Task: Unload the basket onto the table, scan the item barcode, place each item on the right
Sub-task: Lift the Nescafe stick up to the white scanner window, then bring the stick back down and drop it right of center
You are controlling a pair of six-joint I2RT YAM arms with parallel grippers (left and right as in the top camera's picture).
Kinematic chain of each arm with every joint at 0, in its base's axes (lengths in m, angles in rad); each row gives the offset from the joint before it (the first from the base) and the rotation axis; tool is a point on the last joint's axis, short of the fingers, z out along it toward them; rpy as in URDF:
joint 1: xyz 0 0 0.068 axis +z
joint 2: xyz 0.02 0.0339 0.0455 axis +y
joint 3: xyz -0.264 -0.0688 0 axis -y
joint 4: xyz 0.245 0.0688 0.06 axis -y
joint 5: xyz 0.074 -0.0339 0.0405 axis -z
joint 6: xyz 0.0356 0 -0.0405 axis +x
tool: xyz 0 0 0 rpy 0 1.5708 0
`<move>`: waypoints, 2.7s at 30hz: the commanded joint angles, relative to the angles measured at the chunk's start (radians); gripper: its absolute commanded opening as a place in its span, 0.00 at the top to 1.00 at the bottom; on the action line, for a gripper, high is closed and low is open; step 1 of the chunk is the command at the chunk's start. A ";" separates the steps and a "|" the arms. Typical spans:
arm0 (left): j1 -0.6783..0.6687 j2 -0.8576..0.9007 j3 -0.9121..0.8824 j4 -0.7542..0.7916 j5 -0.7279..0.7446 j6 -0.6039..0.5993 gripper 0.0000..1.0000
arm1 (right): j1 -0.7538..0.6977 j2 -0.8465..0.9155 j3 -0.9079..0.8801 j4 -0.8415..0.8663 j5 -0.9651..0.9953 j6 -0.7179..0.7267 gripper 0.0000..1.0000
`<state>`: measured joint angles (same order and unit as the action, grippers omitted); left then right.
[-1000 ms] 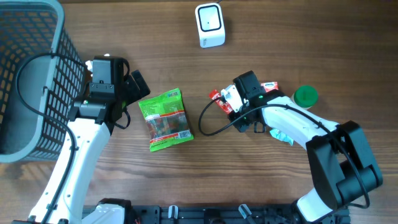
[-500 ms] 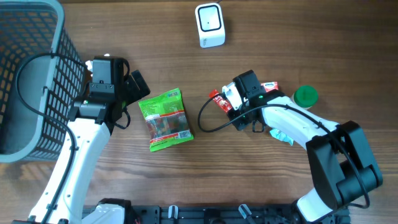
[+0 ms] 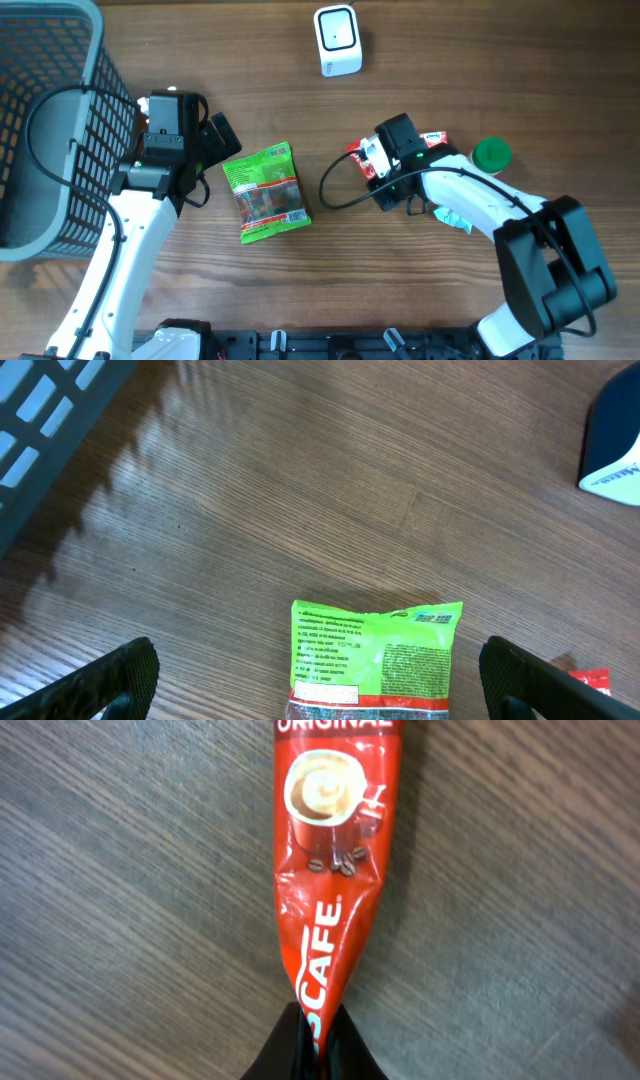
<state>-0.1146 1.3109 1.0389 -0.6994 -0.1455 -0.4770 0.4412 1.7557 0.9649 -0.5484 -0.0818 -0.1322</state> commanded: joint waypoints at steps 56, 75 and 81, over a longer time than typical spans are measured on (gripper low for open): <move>0.006 0.001 0.008 0.001 -0.009 0.002 0.00 | -0.082 0.786 1.481 -0.445 -0.118 0.368 0.96; 0.006 0.001 0.008 0.001 -0.009 0.002 0.00 | -0.110 0.055 1.392 -1.061 -0.063 0.305 0.96; 0.006 0.001 0.008 0.001 -0.009 0.002 0.00 | -0.111 -0.211 0.917 -1.044 0.082 0.444 0.96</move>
<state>-0.1146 1.3109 1.0389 -0.6994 -0.1452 -0.4770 0.3275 1.6775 2.0903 -1.5997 -0.1200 0.2077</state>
